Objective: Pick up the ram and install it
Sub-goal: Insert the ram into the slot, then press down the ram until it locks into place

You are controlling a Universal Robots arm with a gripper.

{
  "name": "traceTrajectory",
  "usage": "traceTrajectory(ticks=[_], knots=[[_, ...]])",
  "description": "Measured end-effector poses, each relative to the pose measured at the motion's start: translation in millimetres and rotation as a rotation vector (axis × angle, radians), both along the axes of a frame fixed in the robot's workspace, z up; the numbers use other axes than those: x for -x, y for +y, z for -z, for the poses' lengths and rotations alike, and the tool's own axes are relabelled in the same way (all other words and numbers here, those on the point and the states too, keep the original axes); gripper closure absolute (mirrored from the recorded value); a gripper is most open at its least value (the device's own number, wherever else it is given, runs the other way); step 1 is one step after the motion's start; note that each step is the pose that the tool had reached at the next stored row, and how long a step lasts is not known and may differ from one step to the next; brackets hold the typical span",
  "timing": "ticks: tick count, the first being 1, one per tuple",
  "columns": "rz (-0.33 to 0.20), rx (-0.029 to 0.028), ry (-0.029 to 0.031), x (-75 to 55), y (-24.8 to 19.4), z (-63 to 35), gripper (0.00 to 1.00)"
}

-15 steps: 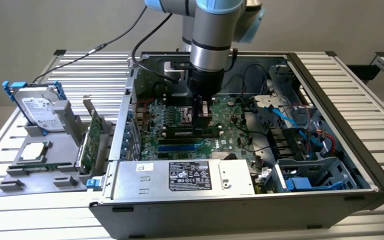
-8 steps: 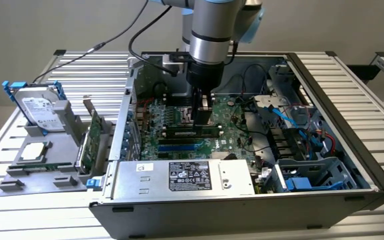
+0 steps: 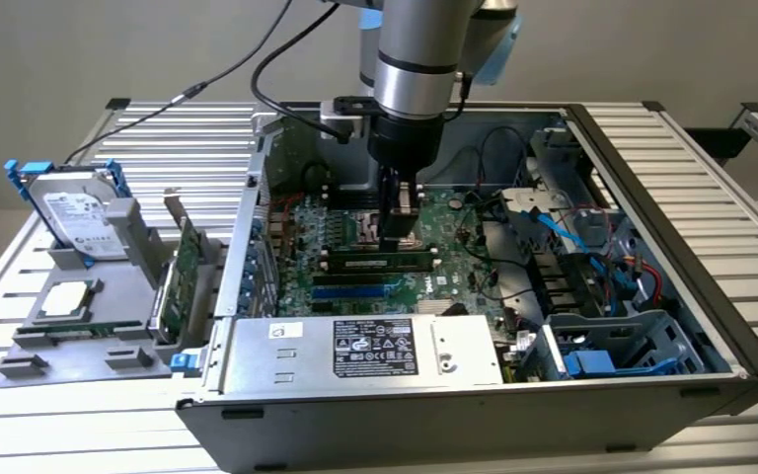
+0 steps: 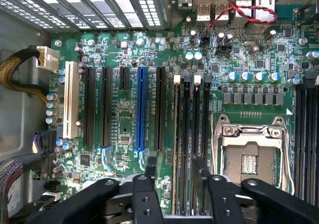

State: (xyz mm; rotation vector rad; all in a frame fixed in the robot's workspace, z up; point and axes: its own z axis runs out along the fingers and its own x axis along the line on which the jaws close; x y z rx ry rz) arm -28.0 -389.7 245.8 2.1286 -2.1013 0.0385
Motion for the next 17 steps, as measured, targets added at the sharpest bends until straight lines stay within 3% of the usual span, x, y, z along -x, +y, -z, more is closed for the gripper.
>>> traceTrajectory(ticks=[3,4,6,17], knots=[[0.0,-0.0008,0.0,0.0,0.0,0.0,0.76],[0.0,-0.0011,0.0,0.0,0.0,0.0,0.76],[0.0,-0.0016,0.0,0.0,0.0,0.0,0.87],[0.0,-0.0046,0.0,0.0,0.0,0.0,0.89]])
